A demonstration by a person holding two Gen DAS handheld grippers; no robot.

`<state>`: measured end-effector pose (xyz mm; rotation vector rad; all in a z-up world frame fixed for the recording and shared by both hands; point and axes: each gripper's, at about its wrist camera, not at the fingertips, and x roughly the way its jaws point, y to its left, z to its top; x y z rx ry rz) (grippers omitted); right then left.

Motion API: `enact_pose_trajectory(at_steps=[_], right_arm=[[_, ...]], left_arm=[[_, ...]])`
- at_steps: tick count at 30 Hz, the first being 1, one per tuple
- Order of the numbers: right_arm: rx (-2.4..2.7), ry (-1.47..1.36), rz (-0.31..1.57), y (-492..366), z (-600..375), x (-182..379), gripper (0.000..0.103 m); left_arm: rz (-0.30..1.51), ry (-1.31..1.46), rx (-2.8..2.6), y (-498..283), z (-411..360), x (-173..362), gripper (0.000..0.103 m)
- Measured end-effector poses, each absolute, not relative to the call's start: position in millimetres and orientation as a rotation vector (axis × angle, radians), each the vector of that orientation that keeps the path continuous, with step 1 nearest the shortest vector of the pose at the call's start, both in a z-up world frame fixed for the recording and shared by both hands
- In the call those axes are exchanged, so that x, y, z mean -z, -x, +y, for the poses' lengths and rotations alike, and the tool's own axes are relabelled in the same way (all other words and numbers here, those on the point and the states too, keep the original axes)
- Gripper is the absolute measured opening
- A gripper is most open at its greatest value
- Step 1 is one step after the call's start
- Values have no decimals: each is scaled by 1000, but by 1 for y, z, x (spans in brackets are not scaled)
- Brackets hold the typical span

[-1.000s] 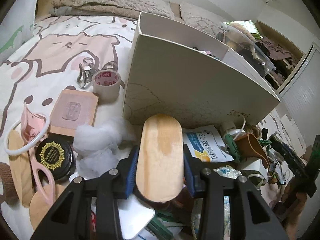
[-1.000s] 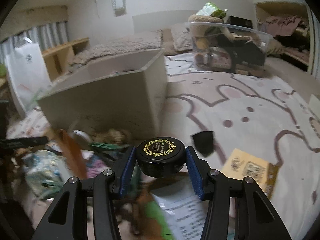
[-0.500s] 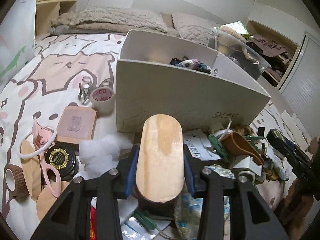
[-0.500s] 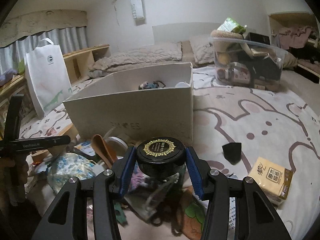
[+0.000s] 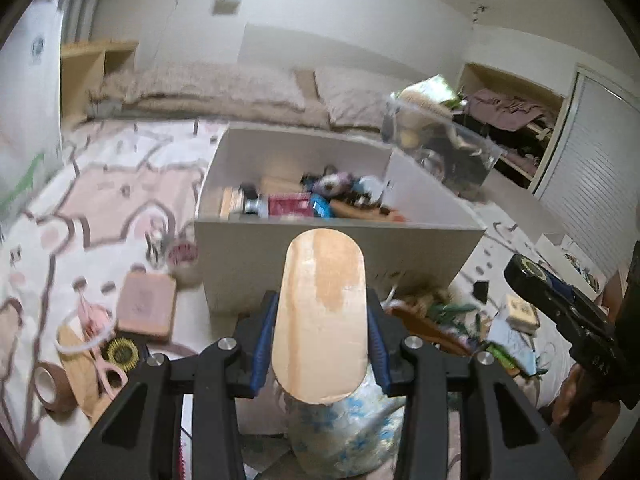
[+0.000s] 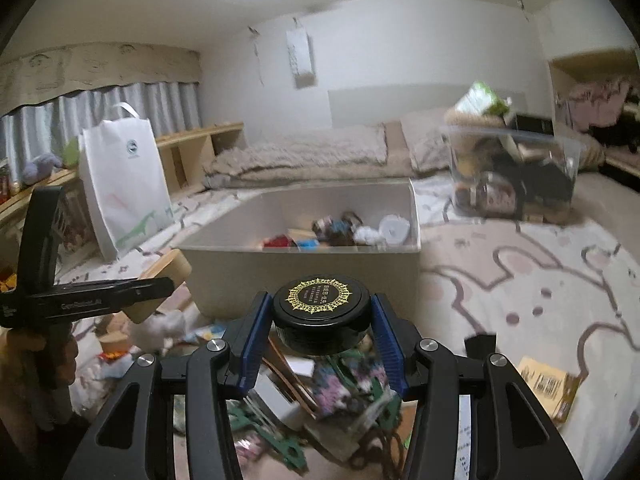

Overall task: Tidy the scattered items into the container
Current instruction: 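Lift the wooden block and black tin and carry both over the shoe box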

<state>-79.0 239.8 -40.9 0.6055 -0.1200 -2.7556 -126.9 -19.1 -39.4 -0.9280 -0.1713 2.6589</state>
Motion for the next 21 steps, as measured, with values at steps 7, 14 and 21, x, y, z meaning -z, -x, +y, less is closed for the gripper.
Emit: enact_pose_trajectory(at_steps=[7,14,21], right_arm=[[2766,-479,-90,75,233,7,51],[2777,-376,-66,84,230,-22,51],[2788,-316,-77,105,233,-46,51]], left_arm=[[-129,838,-2648,125,-5,9,40],[-119,750,-2634,134,6,-23,40],[-107,658,-2638,148,13,-54,40]])
